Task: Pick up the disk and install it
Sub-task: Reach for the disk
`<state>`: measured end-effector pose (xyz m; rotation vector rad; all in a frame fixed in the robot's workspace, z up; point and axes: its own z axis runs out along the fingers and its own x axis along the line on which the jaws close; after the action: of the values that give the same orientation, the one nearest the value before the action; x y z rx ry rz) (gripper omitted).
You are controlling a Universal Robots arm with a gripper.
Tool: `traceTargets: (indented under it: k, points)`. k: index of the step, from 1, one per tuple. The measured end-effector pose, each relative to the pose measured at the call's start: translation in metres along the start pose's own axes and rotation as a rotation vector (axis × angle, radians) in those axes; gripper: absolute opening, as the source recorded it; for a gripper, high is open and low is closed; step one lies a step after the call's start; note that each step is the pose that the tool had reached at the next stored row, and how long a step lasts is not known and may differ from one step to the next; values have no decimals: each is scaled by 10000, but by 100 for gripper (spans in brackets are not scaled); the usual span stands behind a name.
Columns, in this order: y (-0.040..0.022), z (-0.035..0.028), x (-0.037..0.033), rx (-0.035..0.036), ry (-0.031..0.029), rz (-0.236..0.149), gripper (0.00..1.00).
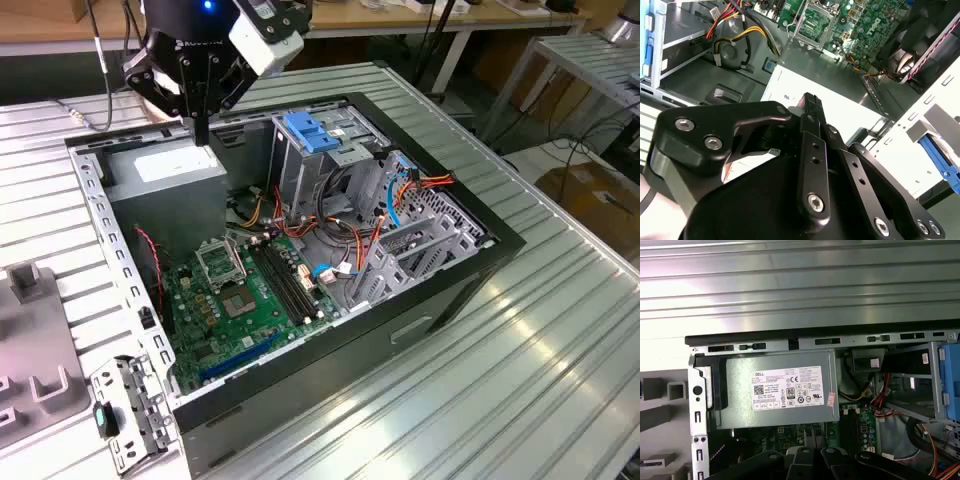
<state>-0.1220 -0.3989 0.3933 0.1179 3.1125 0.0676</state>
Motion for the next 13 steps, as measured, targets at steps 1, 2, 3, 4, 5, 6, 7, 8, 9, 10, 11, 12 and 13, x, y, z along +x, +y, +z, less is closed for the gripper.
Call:
traceTargets:
  k: [1, 2, 3, 4, 5, 6, 7, 8, 9, 10, 11, 12, 13]
  points:
    - [0, 0, 0, 0, 0, 0, 11]
    - [0, 0, 0, 0, 0, 0, 11]
    - [0, 0, 0, 0, 0, 0, 11]
    - [0, -1, 8, 1, 0, 2, 11]
    - [-2, 0, 22, -1, -1, 1, 11]
    - [-3, -1, 40, 1, 0, 0, 11]
    - [-5, -2, 60, 0, 0, 0, 11]
    - [-6, -2, 76, 0, 0, 0, 11]
    - [-7, -2, 92, 0, 0, 0, 11]
    - [-8, -3, 104, -1, 0, 1, 11]
    - [-9, -3, 115, 0, 0, 0, 11]
    - [-9, -3, 125, -1, 0, 1, 11]
    - [-10, -4, 138, 1, 0, 0, 11]
